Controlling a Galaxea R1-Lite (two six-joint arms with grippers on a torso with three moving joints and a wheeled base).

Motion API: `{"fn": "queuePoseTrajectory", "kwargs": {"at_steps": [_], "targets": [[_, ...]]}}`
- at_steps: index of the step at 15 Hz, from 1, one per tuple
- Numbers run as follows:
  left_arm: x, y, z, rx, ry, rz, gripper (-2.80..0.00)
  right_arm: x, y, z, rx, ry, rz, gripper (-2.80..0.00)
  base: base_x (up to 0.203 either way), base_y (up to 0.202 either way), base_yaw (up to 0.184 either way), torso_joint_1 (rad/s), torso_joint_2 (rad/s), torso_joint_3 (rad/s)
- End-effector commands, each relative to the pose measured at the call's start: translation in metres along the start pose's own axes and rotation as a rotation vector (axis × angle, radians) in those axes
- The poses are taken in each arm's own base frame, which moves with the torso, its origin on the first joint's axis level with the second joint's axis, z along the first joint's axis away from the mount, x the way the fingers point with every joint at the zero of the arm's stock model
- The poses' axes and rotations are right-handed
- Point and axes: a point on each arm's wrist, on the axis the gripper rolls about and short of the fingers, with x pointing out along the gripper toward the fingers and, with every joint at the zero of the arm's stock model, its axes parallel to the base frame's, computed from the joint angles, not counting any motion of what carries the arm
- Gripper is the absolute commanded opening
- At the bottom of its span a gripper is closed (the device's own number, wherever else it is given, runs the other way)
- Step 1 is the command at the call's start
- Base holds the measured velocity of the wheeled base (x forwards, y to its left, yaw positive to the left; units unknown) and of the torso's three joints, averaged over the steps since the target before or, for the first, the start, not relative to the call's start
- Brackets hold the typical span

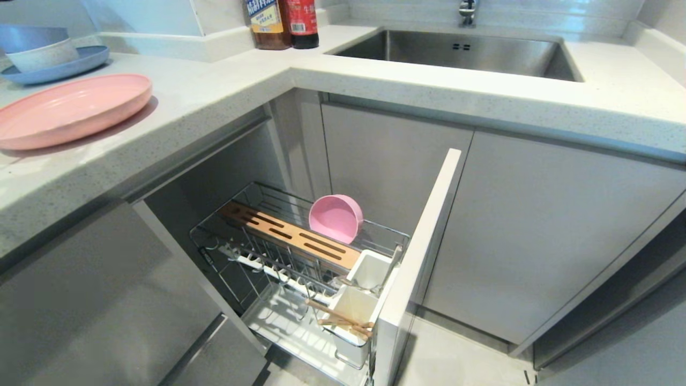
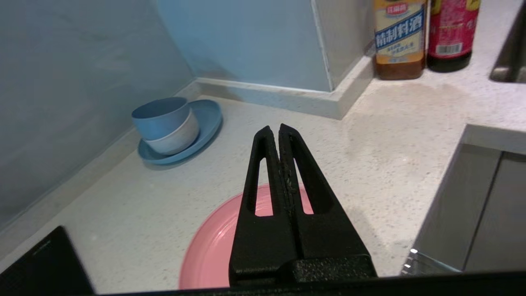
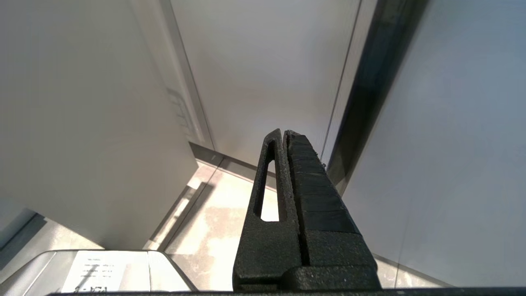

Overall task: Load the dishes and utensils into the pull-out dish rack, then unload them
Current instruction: Pick up the plate and place it in the cupboard

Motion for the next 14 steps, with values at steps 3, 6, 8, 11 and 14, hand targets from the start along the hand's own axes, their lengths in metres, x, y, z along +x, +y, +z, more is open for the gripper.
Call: {"fn": "queuePoseTrajectory", "kwargs": {"at_steps": [3, 6, 8, 11, 14], "targets": [[-0.001, -0.015, 0.001, -0.055, -0.012, -0.043, -2.80, 0.000, 0.000, 0.000, 0.000, 0.001, 0.000, -2.80, 0.000, 0.000, 0.000, 0.000, 0.00, 0.000], [0.013, -0.032, 0.005, -0.124, -0.051, -0.007, -2.80, 0.000, 0.000, 0.000, 0.000, 0.001, -0.001, -2.80, 0.000, 0.000, 0.000, 0.000, 0.00, 0.000], [0.013, -0.035, 0.002, -0.122, -0.047, -0.015, -2.80, 0.000, 0.000, 0.000, 0.000, 0.002, 0.000, -2.80, 0.000, 0.000, 0.000, 0.000, 0.00, 0.000], [0.022, -0.034, -0.003, -0.149, -0.047, -0.006, -2.80, 0.000, 0.000, 0.000, 0.000, 0.002, 0.000, -2.80, 0.000, 0.000, 0.000, 0.000, 0.00, 0.000], [0.048, -0.016, -0.026, -0.231, -0.019, -0.090, -2.80, 0.000, 0.000, 0.000, 0.000, 0.002, -0.001, -2.80, 0.000, 0.000, 0.000, 0.000, 0.00, 0.000]]}}
